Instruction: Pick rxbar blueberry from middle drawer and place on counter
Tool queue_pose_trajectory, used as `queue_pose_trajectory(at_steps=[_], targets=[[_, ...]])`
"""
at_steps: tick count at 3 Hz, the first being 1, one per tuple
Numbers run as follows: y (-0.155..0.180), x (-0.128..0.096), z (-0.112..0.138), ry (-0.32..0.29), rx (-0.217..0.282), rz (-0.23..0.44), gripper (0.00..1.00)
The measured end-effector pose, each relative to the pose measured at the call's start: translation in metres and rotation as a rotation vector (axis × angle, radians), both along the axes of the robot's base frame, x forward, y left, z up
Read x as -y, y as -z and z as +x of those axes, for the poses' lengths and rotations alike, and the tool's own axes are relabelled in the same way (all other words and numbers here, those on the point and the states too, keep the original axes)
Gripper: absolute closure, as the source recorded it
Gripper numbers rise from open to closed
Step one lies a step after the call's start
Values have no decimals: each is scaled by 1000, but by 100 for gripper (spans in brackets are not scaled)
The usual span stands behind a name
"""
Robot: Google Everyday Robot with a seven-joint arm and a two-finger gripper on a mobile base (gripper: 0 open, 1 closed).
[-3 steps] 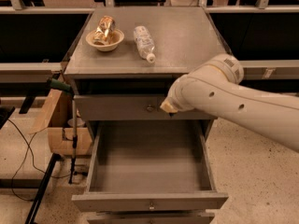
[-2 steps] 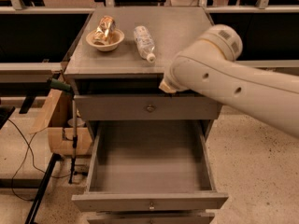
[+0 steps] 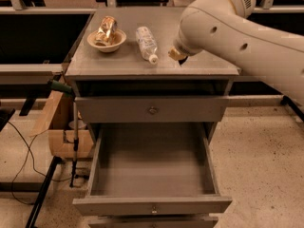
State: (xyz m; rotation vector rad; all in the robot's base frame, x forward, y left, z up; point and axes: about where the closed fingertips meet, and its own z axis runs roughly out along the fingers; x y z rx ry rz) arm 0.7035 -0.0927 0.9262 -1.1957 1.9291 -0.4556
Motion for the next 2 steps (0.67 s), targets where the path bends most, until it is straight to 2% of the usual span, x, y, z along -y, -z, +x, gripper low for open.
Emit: queue_pose_trajectory(at_steps=[1, 2], targets=[[-10, 19, 41, -24, 23, 51, 100], [-13, 38, 72, -82, 38, 138, 100]])
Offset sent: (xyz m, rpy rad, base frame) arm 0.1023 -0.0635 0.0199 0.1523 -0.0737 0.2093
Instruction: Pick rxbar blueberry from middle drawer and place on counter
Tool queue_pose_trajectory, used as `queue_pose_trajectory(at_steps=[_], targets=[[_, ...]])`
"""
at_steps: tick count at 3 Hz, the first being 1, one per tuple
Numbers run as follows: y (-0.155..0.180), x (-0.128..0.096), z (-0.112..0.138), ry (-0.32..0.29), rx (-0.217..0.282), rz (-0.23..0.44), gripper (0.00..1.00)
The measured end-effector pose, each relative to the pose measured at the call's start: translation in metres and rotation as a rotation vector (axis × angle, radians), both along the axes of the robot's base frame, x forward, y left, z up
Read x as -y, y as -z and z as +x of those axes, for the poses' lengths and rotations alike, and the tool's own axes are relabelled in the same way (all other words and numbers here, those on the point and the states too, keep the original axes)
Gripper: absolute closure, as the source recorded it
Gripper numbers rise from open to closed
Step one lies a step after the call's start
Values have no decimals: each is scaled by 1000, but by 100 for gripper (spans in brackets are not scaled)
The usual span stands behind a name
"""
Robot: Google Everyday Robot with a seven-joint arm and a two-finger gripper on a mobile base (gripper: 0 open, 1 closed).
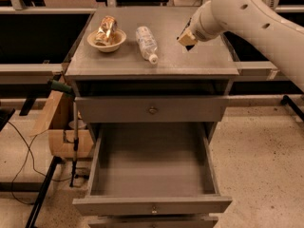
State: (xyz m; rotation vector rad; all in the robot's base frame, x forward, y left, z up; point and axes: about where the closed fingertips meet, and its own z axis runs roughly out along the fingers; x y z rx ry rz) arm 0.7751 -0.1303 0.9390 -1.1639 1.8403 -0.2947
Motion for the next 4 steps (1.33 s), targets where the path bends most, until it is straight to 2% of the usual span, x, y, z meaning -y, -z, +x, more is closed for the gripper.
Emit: queue_pose_trajectory(at_steps=[1, 2, 4], targets=[[9, 12, 18, -72, 10, 43, 100], [22, 17, 32, -111, -10, 45, 85], [63, 22, 47, -133, -109, 46, 38]])
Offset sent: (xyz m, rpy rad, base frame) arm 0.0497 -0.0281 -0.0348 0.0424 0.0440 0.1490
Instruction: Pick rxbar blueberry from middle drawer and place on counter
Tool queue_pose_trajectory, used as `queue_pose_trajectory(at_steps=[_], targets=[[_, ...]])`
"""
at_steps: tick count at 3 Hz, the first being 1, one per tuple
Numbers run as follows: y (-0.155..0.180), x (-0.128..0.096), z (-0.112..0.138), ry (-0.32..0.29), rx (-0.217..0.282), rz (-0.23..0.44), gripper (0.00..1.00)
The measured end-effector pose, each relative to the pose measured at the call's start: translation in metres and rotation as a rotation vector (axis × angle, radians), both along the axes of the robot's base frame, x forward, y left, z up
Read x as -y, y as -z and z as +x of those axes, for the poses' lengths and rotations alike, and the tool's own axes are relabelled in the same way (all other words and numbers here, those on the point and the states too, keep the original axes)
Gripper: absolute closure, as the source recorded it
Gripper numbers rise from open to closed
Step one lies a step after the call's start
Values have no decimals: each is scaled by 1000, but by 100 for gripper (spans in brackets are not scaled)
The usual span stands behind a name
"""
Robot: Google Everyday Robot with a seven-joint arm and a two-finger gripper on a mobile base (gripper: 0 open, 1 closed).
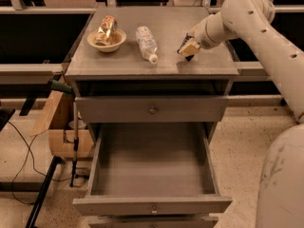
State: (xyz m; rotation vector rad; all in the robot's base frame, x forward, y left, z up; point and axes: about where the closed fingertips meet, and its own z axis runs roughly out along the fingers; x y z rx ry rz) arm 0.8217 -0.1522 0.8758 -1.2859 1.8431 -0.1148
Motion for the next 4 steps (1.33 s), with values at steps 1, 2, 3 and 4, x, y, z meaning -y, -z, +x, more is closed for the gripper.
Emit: queue_pose_trajectory(at_steps=[1, 2, 3, 4], targets=[[16, 5, 0, 4, -27, 14, 15], [17, 9, -4, 9, -34, 27, 0], [17, 9, -4, 9, -34, 27, 0], [-6, -1, -7, -19, 16, 14, 0]])
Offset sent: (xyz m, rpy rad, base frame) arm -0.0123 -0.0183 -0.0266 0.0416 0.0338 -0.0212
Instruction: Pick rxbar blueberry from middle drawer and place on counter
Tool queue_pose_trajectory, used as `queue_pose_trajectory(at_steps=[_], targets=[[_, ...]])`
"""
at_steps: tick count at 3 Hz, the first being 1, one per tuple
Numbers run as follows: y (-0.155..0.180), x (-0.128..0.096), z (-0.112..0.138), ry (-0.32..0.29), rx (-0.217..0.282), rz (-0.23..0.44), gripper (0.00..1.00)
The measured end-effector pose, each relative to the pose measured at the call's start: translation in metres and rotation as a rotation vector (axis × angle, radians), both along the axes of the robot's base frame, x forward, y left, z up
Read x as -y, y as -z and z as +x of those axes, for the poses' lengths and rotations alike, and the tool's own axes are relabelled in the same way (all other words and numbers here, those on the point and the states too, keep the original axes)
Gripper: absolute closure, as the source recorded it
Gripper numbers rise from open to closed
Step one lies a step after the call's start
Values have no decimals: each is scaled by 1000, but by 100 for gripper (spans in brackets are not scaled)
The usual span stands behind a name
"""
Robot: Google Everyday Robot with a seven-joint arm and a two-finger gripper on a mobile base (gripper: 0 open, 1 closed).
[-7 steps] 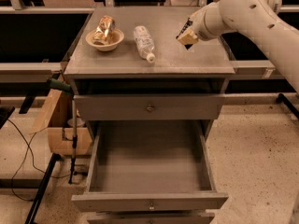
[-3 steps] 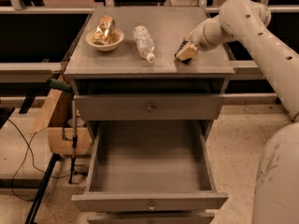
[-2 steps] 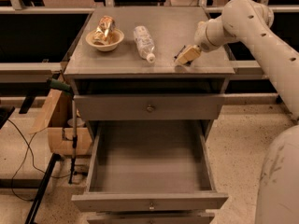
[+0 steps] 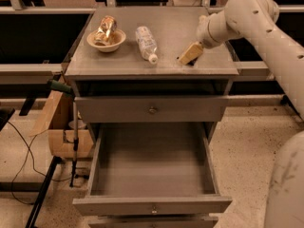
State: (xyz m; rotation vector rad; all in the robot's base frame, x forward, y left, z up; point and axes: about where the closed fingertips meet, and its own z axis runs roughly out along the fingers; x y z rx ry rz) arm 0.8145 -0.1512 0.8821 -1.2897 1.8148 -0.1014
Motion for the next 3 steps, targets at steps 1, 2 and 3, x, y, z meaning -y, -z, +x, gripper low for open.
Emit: queue_pose_trajectory(at_steps=[1, 2, 3], targets=[[-39, -9, -7, -11, 76, -34, 0], [-78, -19, -28, -19, 149, -59, 0], [-78, -19, -28, -19, 149, -59, 0]])
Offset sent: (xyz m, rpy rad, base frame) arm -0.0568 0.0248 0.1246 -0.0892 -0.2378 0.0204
